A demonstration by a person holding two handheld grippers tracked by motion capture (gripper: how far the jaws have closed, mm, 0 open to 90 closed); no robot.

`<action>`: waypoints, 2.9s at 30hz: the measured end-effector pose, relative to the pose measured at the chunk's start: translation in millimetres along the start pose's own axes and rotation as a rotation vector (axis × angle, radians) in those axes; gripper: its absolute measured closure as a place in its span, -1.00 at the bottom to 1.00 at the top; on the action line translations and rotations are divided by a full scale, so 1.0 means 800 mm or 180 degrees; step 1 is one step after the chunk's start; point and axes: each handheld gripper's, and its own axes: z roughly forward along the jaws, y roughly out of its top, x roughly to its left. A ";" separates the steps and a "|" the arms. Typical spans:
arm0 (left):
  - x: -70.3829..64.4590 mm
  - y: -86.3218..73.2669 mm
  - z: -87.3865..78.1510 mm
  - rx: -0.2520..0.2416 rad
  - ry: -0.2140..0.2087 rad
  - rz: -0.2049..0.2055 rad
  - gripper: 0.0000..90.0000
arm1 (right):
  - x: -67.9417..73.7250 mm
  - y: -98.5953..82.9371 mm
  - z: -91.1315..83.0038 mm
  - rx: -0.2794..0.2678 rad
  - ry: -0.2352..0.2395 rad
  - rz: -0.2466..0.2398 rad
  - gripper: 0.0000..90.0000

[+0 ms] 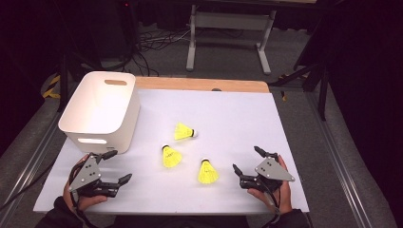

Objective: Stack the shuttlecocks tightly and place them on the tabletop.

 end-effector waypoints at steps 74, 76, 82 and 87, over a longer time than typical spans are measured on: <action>-0.006 0.081 0.140 0.0466 -0.0650 0.0288 -0.47 | -0.001 -0.004 0.024 0.0249 0.0217 -0.0083 -0.69; -0.006 0.080 0.143 0.0543 -0.0650 0.0315 -0.46 | 0.001 -0.005 0.025 0.0274 0.0227 -0.0111 -0.68; -0.002 0.071 0.156 0.0841 -0.0555 0.0282 -0.27 | 0.001 -0.007 0.028 0.0318 0.0260 -0.0137 -0.67; 0.000 0.069 0.162 0.0848 -0.0601 0.0276 -0.16 | 0.001 -0.008 0.029 0.0353 0.0267 -0.0137 -0.67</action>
